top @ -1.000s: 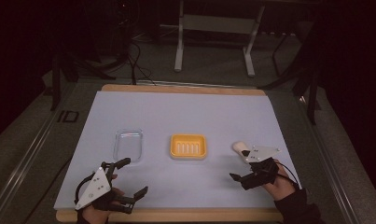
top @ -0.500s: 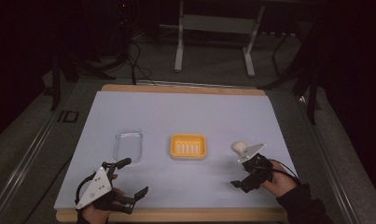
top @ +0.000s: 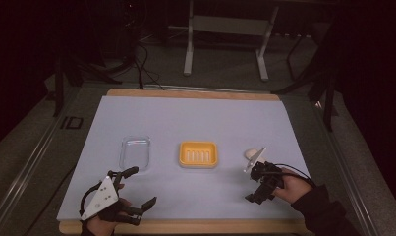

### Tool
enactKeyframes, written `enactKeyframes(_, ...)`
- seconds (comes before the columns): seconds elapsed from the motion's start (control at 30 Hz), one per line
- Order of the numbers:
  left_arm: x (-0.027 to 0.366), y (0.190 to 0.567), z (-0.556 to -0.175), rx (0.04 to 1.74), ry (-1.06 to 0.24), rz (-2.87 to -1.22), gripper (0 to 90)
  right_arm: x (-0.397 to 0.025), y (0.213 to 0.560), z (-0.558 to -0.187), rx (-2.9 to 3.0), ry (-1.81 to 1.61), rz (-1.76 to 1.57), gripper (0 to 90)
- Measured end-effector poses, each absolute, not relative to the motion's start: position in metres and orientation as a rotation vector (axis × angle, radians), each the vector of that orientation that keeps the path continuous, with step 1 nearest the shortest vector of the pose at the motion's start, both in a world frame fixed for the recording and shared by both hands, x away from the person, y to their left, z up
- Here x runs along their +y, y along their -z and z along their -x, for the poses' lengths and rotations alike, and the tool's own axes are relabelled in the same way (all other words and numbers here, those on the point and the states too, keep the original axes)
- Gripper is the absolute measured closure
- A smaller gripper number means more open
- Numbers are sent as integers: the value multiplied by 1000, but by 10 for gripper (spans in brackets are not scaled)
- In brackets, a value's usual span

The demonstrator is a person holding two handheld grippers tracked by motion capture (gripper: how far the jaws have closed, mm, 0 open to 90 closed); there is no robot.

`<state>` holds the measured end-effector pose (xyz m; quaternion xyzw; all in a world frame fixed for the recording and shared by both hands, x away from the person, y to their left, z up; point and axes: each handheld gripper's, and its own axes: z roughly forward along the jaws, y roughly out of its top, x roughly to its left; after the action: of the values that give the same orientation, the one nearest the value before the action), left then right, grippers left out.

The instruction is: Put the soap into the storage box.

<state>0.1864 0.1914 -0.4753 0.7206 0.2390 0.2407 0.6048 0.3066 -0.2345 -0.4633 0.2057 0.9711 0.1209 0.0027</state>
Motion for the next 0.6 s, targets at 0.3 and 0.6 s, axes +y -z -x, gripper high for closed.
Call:
enactKeyframes(0.3, 191, 475, -186, 556, -555, -1670, 11, -230, 462, -317, 3132, -224, -724, 129)
enactKeyframes(0.6, 191, 476, -187, 554, -553, -1678, 12, -227, 464, -321, 3187, -1, -784, 127)
